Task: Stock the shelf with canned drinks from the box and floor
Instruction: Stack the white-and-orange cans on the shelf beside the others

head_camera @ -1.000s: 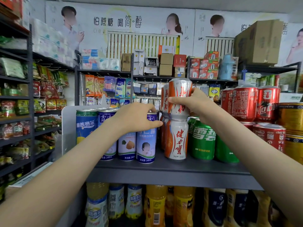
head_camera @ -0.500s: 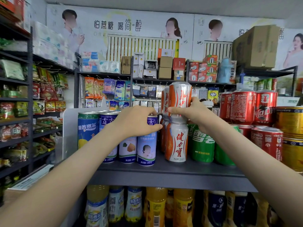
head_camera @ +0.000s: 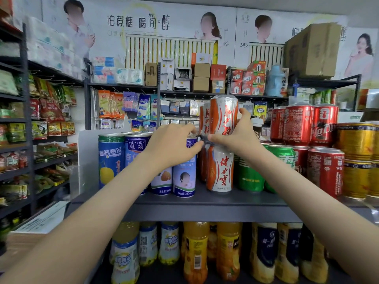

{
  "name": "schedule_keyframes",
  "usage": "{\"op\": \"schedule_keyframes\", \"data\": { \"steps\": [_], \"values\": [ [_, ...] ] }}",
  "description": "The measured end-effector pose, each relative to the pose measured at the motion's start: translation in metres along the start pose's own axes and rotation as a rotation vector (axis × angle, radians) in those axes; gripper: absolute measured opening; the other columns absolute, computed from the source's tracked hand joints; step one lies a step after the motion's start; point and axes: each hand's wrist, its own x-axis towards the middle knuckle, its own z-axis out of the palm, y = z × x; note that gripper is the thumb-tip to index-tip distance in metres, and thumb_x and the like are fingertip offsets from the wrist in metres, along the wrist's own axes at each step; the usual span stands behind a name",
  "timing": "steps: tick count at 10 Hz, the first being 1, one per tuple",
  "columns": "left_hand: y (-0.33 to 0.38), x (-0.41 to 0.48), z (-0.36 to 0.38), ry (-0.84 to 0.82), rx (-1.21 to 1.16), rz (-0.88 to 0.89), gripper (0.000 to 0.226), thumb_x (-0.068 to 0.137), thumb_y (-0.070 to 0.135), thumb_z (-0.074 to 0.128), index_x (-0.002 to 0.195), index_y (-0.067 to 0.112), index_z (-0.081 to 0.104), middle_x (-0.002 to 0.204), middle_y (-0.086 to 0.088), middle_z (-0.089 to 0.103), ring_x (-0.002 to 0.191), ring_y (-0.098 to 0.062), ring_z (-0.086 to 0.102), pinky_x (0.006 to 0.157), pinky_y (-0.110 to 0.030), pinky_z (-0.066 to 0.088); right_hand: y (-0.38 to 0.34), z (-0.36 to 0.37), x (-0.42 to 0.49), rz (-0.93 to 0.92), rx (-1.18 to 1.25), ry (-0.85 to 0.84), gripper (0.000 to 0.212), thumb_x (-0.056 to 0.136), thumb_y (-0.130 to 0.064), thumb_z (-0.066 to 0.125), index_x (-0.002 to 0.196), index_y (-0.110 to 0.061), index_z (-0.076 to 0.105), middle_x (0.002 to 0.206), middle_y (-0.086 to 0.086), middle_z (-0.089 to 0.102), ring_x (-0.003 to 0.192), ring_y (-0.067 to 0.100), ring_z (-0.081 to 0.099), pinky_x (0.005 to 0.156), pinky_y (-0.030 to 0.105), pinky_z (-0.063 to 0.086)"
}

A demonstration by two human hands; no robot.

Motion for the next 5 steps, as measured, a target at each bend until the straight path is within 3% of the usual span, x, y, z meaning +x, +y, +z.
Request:
{"op": "schedule_keyframes", "data": {
  "steps": [1,2,3,5],
  "values": [
    [0.002,-0.004,0.001,0.046,0.001,0.039,0.043,0.092,0.047,0.047,0.124,0.021,0.054,0.118,0.001,0.063,0.107,-0.02,0.056,0.086,-0.032,0.042,-0.004,0.0,-0.009,-0.058,-0.094,0.078,0.124,0.042,-0.05,0.079,0.143,-0.017,0.015,0.135,0.01,0.038,0.128,0.028,0.038,0.105,0.05,0.037],
    [0.005,-0.009,0.0,0.134,-0.095,0.071,0.041,0.092,0.04,0.048,0.124,0.016,0.056,0.119,-0.002,0.063,0.109,-0.023,0.056,0.092,-0.036,0.041,-0.006,-0.005,-0.017,-0.178,-0.204,0.124,0.098,0.065,-0.026,0.081,0.141,-0.006,0.023,0.137,0.012,0.034,0.13,0.025,0.031,0.11,0.042,0.03],
    [0.015,-0.013,-0.003,0.209,-0.095,0.091,0.044,0.086,0.037,0.045,0.119,0.01,0.06,0.115,-0.006,0.065,0.107,-0.027,0.059,0.092,-0.038,0.042,-0.008,-0.008,-0.028,-0.294,-0.287,0.138,0.089,0.072,-0.02,0.078,0.142,-0.004,0.025,0.139,0.012,0.034,0.131,0.024,0.028,0.106,0.026,0.023],
    [0.041,-0.023,-0.009,0.222,-0.055,0.103,0.032,0.086,0.026,0.055,0.11,0.006,0.062,0.104,-0.01,0.066,0.097,-0.03,0.061,0.083,-0.038,0.045,-0.013,-0.02,-0.052,-0.359,-0.277,0.148,0.078,0.074,-0.017,0.075,0.138,-0.005,0.031,0.132,0.013,0.039,0.123,0.025,0.035,0.097,0.023,0.027]
  ]
}}
